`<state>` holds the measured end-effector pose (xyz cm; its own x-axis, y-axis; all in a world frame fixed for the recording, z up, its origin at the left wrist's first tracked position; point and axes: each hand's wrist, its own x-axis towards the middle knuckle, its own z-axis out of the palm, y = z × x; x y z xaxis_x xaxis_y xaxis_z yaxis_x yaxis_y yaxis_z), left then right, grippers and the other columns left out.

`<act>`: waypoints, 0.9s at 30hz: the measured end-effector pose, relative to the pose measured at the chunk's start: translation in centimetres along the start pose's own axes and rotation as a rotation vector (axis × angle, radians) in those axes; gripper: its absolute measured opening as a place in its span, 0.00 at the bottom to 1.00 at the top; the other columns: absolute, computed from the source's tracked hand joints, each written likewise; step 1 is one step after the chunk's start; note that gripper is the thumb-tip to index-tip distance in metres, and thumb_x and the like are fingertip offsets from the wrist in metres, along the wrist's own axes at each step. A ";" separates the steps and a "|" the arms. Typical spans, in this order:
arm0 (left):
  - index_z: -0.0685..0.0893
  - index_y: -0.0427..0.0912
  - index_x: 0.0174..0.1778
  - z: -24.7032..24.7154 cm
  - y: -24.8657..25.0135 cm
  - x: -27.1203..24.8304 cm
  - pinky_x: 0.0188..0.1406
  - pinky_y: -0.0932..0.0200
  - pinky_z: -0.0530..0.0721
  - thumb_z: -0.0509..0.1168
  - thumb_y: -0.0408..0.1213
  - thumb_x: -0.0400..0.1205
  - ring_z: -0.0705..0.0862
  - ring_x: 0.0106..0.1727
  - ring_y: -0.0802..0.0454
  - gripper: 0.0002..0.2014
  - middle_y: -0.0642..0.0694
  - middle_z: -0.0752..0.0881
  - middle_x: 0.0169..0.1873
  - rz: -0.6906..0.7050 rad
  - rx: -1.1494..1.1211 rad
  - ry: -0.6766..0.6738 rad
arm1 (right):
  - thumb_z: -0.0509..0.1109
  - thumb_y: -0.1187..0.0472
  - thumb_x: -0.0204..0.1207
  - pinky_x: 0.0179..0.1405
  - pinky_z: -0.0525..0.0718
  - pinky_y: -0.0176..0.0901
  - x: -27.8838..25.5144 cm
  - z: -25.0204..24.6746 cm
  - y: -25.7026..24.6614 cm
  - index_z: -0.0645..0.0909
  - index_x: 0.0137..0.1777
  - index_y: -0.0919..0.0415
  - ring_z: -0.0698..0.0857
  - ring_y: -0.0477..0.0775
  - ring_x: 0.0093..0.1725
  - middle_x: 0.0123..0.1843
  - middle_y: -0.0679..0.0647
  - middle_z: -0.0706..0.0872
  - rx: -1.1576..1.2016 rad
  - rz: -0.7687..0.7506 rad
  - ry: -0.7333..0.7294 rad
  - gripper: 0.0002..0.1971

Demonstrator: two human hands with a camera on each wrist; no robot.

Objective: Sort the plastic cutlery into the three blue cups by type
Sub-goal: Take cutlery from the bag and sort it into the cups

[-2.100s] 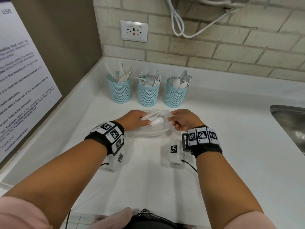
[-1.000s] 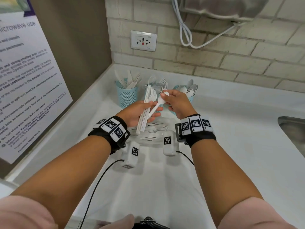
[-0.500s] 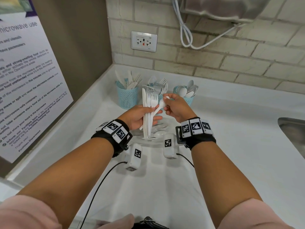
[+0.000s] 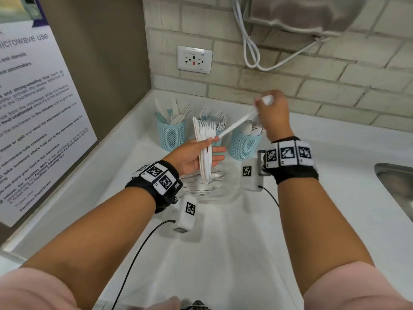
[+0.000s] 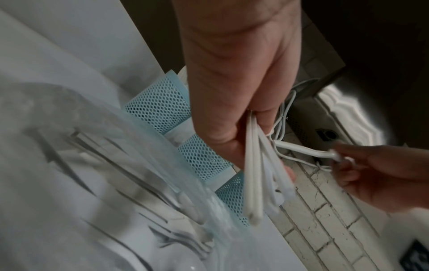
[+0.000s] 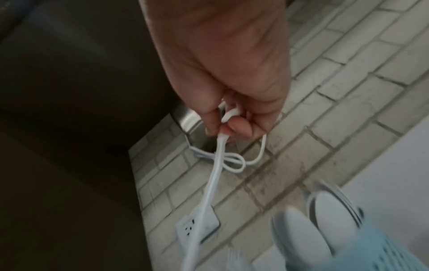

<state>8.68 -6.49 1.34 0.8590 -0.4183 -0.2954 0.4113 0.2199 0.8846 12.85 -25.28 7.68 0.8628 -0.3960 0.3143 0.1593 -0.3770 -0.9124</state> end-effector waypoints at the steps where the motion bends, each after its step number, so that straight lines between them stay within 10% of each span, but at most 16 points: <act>1: 0.75 0.44 0.68 0.0 0.0 0.0 0.44 0.56 0.85 0.51 0.39 0.89 0.86 0.53 0.45 0.14 0.37 0.81 0.67 0.000 0.005 0.009 | 0.65 0.61 0.80 0.41 0.81 0.31 0.6 -0.8 -0.6 0.74 0.58 0.60 0.81 0.52 0.43 0.48 0.54 0.78 -0.003 -0.045 0.092 0.09; 3: 0.74 0.44 0.70 0.1 -0.2 0.1 0.46 0.56 0.84 0.50 0.39 0.89 0.83 0.57 0.44 0.16 0.37 0.80 0.67 -0.002 0.009 0.020 | 0.62 0.61 0.82 0.34 0.74 0.23 1.6 -1.8 -1.1 0.72 0.62 0.65 0.78 0.48 0.42 0.47 0.52 0.78 -0.051 -0.119 0.236 0.12; 7: 0.74 0.43 0.70 0.0 -0.2 0.1 0.47 0.57 0.83 0.50 0.39 0.89 0.82 0.58 0.44 0.16 0.37 0.80 0.68 -0.009 -0.006 0.030 | 0.58 0.61 0.84 0.42 0.75 0.41 2.5 -2.0 0.0 0.70 0.64 0.65 0.79 0.54 0.46 0.51 0.61 0.82 -0.188 -0.171 0.287 0.12; 21: 0.76 0.47 0.65 -0.6 -0.6 0.6 0.50 0.58 0.82 0.50 0.43 0.88 0.84 0.52 0.51 0.14 0.45 0.84 0.57 -0.033 0.006 0.025 | 0.54 0.69 0.80 0.55 0.74 0.48 2.8 1.3 6.0 0.83 0.62 0.60 0.71 0.65 0.68 0.62 0.59 0.85 -0.808 -0.071 -0.232 0.18; 27: 0.81 0.43 0.55 -0.9 -0.6 1.0 0.28 0.65 0.80 0.53 0.42 0.88 0.79 0.31 0.57 0.13 0.47 0.84 0.40 -0.063 -0.085 0.084 | 0.56 0.65 0.80 0.59 0.72 0.48 3.2 1.8 5.0 0.83 0.62 0.58 0.75 0.66 0.67 0.64 0.62 0.82 -0.823 -0.088 -0.184 0.17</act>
<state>9.53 -6.28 0.21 0.8514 -0.3596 -0.3819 0.4868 0.2704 0.8306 17.30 -26.96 3.62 0.9393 -0.2210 0.2626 -0.1088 -0.9174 -0.3829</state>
